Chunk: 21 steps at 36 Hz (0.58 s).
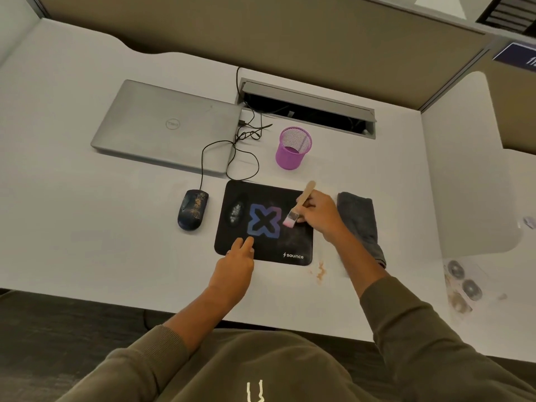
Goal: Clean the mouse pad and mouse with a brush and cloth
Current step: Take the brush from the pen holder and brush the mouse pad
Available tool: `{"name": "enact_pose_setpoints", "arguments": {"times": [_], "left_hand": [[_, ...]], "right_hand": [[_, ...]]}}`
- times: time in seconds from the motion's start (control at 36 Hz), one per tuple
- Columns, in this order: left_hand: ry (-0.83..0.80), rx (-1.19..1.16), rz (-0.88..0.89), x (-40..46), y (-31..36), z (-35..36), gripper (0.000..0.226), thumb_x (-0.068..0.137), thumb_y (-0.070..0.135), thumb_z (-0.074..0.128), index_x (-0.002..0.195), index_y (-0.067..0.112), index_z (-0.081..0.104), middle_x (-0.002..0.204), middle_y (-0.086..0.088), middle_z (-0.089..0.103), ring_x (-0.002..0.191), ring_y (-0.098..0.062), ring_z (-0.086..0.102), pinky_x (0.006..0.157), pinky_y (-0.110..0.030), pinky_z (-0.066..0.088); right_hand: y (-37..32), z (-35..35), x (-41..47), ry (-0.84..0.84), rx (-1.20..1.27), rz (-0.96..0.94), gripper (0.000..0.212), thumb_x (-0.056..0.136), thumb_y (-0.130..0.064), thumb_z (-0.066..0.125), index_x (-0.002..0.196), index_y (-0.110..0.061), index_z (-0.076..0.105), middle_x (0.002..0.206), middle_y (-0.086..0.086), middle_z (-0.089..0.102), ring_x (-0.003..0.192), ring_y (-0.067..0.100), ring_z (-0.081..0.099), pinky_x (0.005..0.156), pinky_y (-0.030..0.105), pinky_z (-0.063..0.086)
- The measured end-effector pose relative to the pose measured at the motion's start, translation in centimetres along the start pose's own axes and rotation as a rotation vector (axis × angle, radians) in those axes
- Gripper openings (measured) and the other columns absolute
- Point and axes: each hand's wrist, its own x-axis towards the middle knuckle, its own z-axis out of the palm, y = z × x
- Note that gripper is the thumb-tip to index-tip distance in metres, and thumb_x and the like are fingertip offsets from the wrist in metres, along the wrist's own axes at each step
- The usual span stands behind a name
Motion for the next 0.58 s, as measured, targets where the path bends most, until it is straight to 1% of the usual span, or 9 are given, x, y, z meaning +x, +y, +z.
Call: {"name": "enact_pose_setpoints", "arguments": {"times": [0.06,0.14,0.17,0.28,0.33,0.39,0.44,0.5,0.58], "left_hand": [[0.004,-0.011,-0.009,0.0,-0.1,0.1,0.048,0.101,0.013,0.064,0.146,0.006,0.051,0.154,-0.015,0.045,0.114,-0.037,0.068,0.094,-0.044,0.059],[0.011,-0.048,-0.029,-0.1,-0.2,0.2,0.045,0.102,0.012,0.062,0.145,0.006,0.051,0.152,-0.014,0.047,0.112,-0.036,0.068,0.093,-0.045,0.060],[0.013,-0.056,-0.032,-0.1,-0.2,0.2,0.044,0.103,0.012,0.060,0.145,0.006,0.051,0.152,-0.014,0.048,0.114,-0.037,0.067,0.094,-0.046,0.060],[0.009,-0.074,-0.040,-0.1,0.0,0.1,0.043,0.105,0.014,0.057,0.146,0.007,0.050,0.154,-0.014,0.046,0.119,-0.037,0.065,0.096,-0.047,0.058],[-0.009,-0.065,-0.036,-0.1,-0.1,0.0,0.046,0.105,0.016,0.057,0.149,0.009,0.047,0.155,-0.013,0.044,0.119,-0.037,0.065,0.099,-0.046,0.058],[-0.031,-0.053,-0.036,0.0,-0.1,0.0,0.049,0.106,0.018,0.055,0.152,0.012,0.041,0.155,-0.011,0.042,0.119,-0.035,0.064,0.100,-0.044,0.057],[-0.037,-0.061,-0.048,0.0,0.1,-0.2,0.050,0.107,0.019,0.053,0.154,0.014,0.038,0.156,-0.010,0.041,0.119,-0.033,0.064,0.101,-0.043,0.057],[-0.039,-0.063,-0.064,0.1,0.3,-0.3,0.050,0.107,0.020,0.052,0.155,0.015,0.036,0.158,-0.010,0.039,0.121,-0.033,0.063,0.103,-0.042,0.056],[-0.043,-0.079,-0.078,0.1,0.3,-0.3,0.052,0.108,0.021,0.051,0.156,0.016,0.033,0.159,-0.010,0.038,0.122,-0.033,0.063,0.104,-0.043,0.055]], "right_hand": [[-0.1,0.1,0.1,0.064,0.069,0.018,0.019,0.096,-0.006,0.071,0.114,-0.012,0.068,0.112,0.004,0.072,0.098,0.017,0.073,0.079,0.032,0.065],[-0.2,-0.2,0.6,0.291,0.234,0.100,0.016,0.096,-0.005,0.069,0.111,-0.011,0.068,0.111,0.008,0.070,0.102,0.023,0.072,0.087,0.041,0.064],[-0.2,-0.1,0.7,0.306,0.226,0.118,0.017,0.097,-0.005,0.069,0.112,-0.010,0.068,0.111,0.008,0.070,0.103,0.023,0.071,0.088,0.042,0.064],[-0.3,0.2,0.5,0.160,0.150,0.108,0.014,0.098,-0.007,0.069,0.111,-0.012,0.067,0.110,0.007,0.071,0.098,0.020,0.073,0.083,0.037,0.066],[-0.3,0.0,0.6,0.278,0.153,0.093,0.010,0.097,-0.006,0.069,0.104,-0.013,0.065,0.100,0.002,0.068,0.098,0.021,0.071,0.082,0.035,0.064],[0.1,-0.2,0.7,0.391,0.156,0.084,0.005,0.096,-0.005,0.067,0.100,-0.006,0.066,0.090,0.000,0.065,0.093,0.023,0.070,0.074,0.030,0.059],[0.1,-0.2,0.7,0.357,0.112,0.056,0.007,0.097,-0.007,0.067,0.102,-0.003,0.066,0.090,0.002,0.065,0.088,0.021,0.068,0.073,0.028,0.057],[0.0,-0.3,0.8,0.288,0.078,0.032,0.009,0.098,-0.011,0.067,0.107,-0.008,0.066,0.097,0.001,0.067,0.090,0.016,0.067,0.079,0.029,0.059],[0.0,-0.9,1.1,0.376,0.064,0.044,0.013,0.098,-0.012,0.068,0.107,-0.003,0.068,0.100,0.009,0.070,0.091,0.021,0.069,0.077,0.029,0.058]]}}
